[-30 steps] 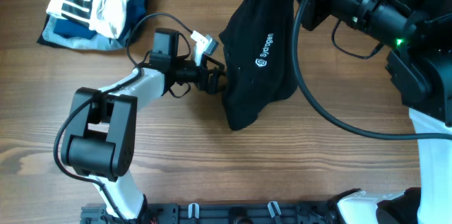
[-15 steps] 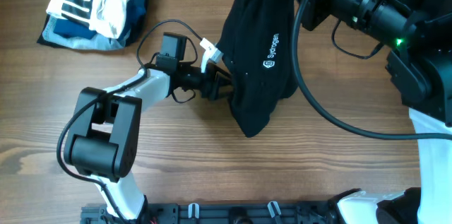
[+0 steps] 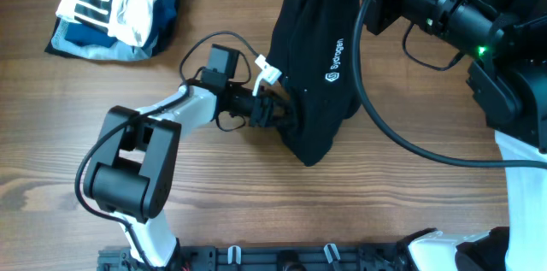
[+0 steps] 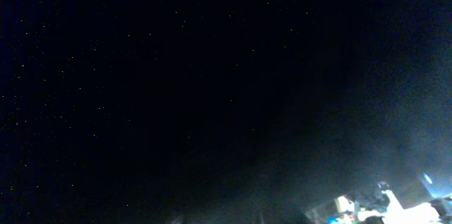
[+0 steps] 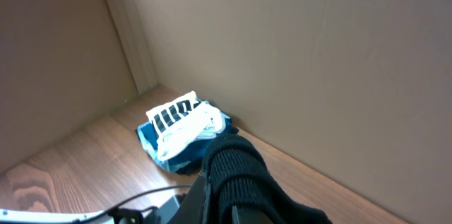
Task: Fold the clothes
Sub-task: 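Reach the left gripper to the hanging shirt and grasp its lower edge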
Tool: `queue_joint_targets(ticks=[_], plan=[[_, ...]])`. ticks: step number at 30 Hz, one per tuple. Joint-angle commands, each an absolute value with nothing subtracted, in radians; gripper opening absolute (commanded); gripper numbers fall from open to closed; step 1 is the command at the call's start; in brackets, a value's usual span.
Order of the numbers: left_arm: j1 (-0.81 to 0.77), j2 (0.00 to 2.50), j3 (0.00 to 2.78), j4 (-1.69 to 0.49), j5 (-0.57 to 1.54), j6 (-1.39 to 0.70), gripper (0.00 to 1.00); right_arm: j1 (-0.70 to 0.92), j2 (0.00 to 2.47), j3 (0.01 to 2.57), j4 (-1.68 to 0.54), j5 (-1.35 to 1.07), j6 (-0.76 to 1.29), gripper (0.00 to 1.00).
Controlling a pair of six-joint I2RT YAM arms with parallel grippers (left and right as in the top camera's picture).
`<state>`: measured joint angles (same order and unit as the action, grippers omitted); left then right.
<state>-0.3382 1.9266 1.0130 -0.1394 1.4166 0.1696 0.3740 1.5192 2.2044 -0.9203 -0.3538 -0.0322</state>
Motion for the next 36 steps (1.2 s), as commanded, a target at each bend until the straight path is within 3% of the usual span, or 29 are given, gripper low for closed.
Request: queue_joint_targets(ticks=[1,6,12,16,20,22,25,28,36], plan=[[-0.361,1.935,1.015,-0.102,1.442,0.160,0.04,0.372,1.494,2.222,-0.905,-0.325,-0.052,0.06],[-0.245,1.887,1.025,-0.060,1.348,-0.067,0.04,0.371,1.494,2.222,-0.914,-0.231,-0.052,0.06],[-0.093,1.695,1.027,-0.065,1.233,-0.139,0.04,0.316,1.495,2.221,-0.933,-0.191,-0.048,0.04],[-0.096,1.589,1.027,-0.111,1.107,-0.134,0.05,0.250,1.500,2.220,-0.937,-0.251,-0.042,0.04],[-0.165,1.595,1.027,-0.209,1.029,-0.041,0.47,0.224,1.505,2.220,-0.939,-0.271,-0.043,0.04],[-0.205,1.605,1.027,-0.324,0.897,0.042,0.63,0.222,1.509,2.220,-0.941,-0.270,-0.049,0.04],[-0.268,1.626,1.027,-0.459,0.682,0.115,0.75,0.222,1.518,2.219,-0.943,-0.270,-0.051,0.05],[-0.323,1.657,1.027,-0.495,0.535,0.125,0.80,0.222,1.529,2.219,-0.944,-0.271,-0.048,0.04],[-0.382,1.810,1.027,-0.351,0.523,0.128,0.84,0.222,1.551,2.219,-0.952,-0.293,-0.050,0.04]])
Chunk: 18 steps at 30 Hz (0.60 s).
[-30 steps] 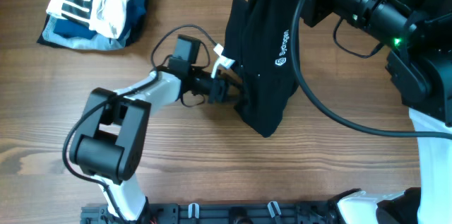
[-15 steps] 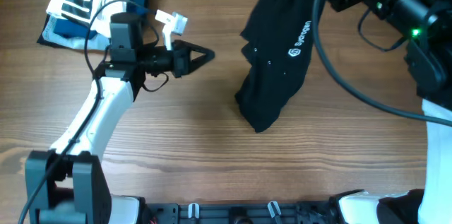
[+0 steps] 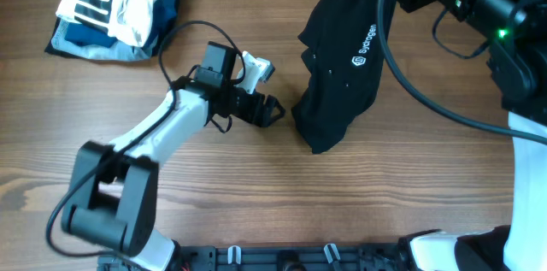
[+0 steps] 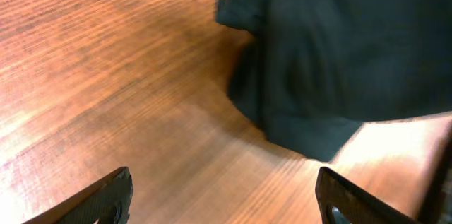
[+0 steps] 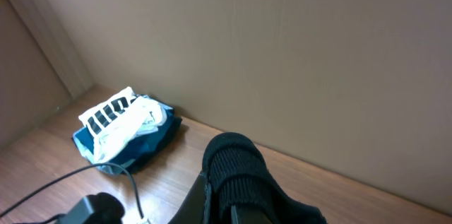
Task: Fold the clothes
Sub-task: 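Reach the left gripper to the hanging shirt and grasp its lower edge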
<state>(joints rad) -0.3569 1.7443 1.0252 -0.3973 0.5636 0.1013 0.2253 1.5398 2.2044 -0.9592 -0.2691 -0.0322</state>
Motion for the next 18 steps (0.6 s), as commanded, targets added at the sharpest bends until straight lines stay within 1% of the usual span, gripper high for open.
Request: queue_joint_targets(ticks=[1,7,13,15,18], plan=[[-0.397,1.827,1.027,-0.324,0.523,0.129,0.85,0.222,1.551,2.219,-0.952,-0.293,-0.050,0.05],[-0.470,1.869,1.027,-0.224,0.532,0.297,0.84,0.222,1.551,2.219,-0.960,-0.293,-0.049,0.04],[-0.475,1.884,1.027,-0.171,0.498,0.338,0.86,0.222,1.551,2.219,-0.962,-0.293,-0.049,0.05],[-0.475,1.890,1.027,-0.165,0.496,0.338,0.83,0.222,1.551,2.219,-0.962,-0.293,-0.049,0.05],[-0.481,1.893,1.027,-0.137,0.512,0.337,0.77,0.222,1.551,2.219,-0.962,-0.292,-0.049,0.05]])
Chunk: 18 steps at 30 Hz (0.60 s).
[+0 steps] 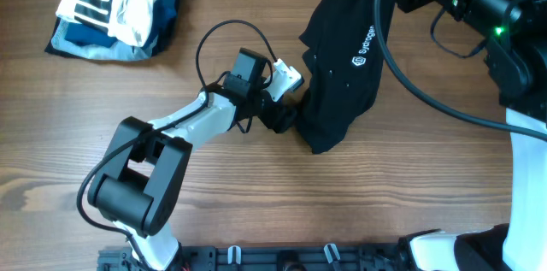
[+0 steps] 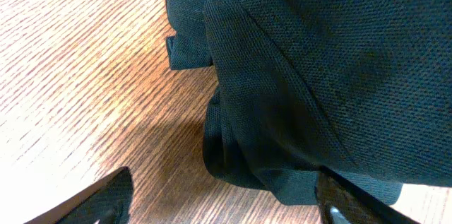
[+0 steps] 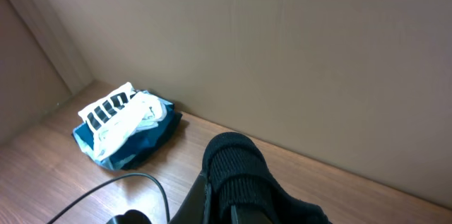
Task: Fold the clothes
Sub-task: 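Reach the left gripper to the hanging shirt and grasp its lower edge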
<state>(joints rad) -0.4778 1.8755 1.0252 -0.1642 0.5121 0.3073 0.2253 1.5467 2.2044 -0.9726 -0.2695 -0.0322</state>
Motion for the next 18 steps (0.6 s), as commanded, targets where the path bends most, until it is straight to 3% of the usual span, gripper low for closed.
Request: queue_joint_targets(ticks=[1,15,16,18], plan=[[-0.486,1.893,1.027,-0.124,0.516,0.337,0.75,0.222,1.551,2.219,-0.961,-0.292,-0.049,0.05],[-0.535,1.959,1.027,-0.081,0.519,0.338,0.69,0.222,1.551,2.219,-0.962,-0.292,-0.049,0.05],[-0.533,1.970,1.027,-0.078,0.518,0.338,0.62,0.222,1.551,2.219,-0.962,-0.292,-0.049,0.05],[-0.523,1.973,1.027,-0.079,0.519,0.336,0.25,0.222,1.551,2.219,-0.962,-0.292,-0.049,0.05]])
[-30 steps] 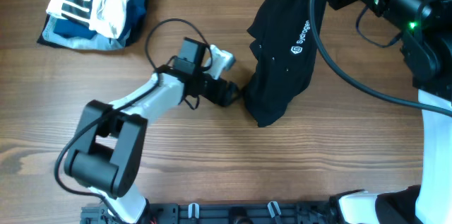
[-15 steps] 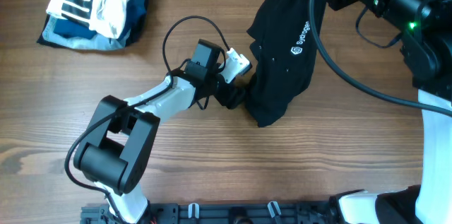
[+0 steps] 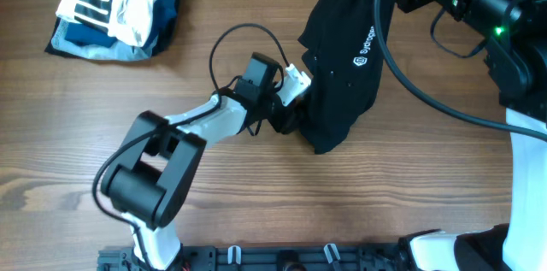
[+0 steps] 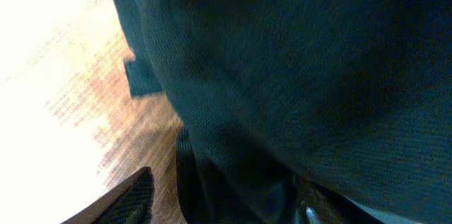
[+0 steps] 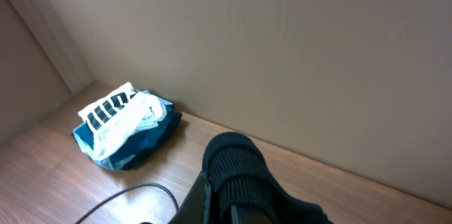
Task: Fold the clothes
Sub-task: 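Reach the left gripper to the hanging shirt and grasp its lower edge, then lift the shirt with both grippers and stretch it apart sideways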
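Observation:
A black garment (image 3: 346,57) with a small white logo hangs from my right gripper (image 5: 233,196), which is shut on its ribbed edge (image 5: 233,164). The garment's lower end rests on the wooden table (image 3: 256,203). At the overhead frame's top edge, that gripper itself is hidden by cloth. My left gripper (image 3: 291,120) is pressed against the garment's lower left edge. In the left wrist view, black fabric (image 4: 282,75) fills the frame. The left gripper (image 4: 222,199) is open, with a fold of fabric between its two fingers (image 4: 138,196).
A pile of clothes (image 3: 115,6), striped, white and blue, lies at the far left corner, also visible as the pile (image 5: 127,128) by the wall. The left arm's cable (image 3: 235,40) loops over the table. The right arm (image 3: 479,14) crosses the top right.
My left gripper has moved a little right into the garment's lower edge, and fabric now lies between its open fingers. The right gripper and the hanging garment have not moved.
At first my left gripper was buried in the garment's lower left, its view dark, while the right held the garment up. Then the garment hung further right and the left gripper stood open apart from it. It then reached the hem and now straddles the fabric.

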Tool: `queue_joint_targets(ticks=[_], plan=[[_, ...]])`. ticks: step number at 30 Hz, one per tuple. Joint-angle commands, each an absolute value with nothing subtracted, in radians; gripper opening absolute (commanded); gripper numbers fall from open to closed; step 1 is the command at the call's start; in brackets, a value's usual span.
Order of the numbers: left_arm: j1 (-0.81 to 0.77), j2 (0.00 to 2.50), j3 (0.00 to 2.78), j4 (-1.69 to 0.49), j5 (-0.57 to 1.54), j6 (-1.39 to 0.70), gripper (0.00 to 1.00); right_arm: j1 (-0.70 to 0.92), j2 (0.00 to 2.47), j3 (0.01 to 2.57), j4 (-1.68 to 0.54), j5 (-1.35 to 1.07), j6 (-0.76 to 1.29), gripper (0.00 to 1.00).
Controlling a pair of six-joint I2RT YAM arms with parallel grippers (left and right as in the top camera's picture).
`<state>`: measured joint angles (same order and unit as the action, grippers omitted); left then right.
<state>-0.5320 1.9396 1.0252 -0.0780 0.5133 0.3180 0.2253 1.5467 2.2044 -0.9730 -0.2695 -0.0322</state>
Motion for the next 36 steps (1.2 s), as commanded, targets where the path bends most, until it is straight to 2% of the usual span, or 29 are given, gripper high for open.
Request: queue_joint_targets(ticks=[1,4,9,14,20,25,30,36], plan=[[-0.518,1.972,1.027,-0.078,0.519,0.330,0.04,0.222,1.551,2.219,-0.962,-0.292,-0.049,0.05],[-0.505,1.961,1.029,-0.076,0.519,0.297,0.04,0.222,1.551,2.219,-0.962,-0.292,-0.049,0.05],[-0.432,1.831,1.048,-0.092,0.518,0.115,0.04,0.221,1.551,2.219,-0.963,-0.284,-0.047,0.05],[-0.292,1.537,1.055,-0.136,0.518,-0.028,0.04,0.175,1.551,2.219,-0.988,-0.258,0.004,0.04],[-0.189,1.209,1.055,-0.167,0.511,-0.036,0.04,0.078,1.552,2.219,-1.045,-0.263,0.040,0.04],[-0.152,1.063,1.055,-0.159,0.330,-0.043,0.04,0.004,1.548,2.220,-1.058,-0.266,0.056,0.04],[-0.084,0.900,1.060,-0.045,0.142,-0.126,0.04,-0.116,1.481,2.220,-1.044,-0.361,0.061,0.04],[-0.036,0.758,1.108,0.014,0.113,-0.140,0.04,-0.311,1.312,2.220,-1.030,-0.398,0.086,0.05]])
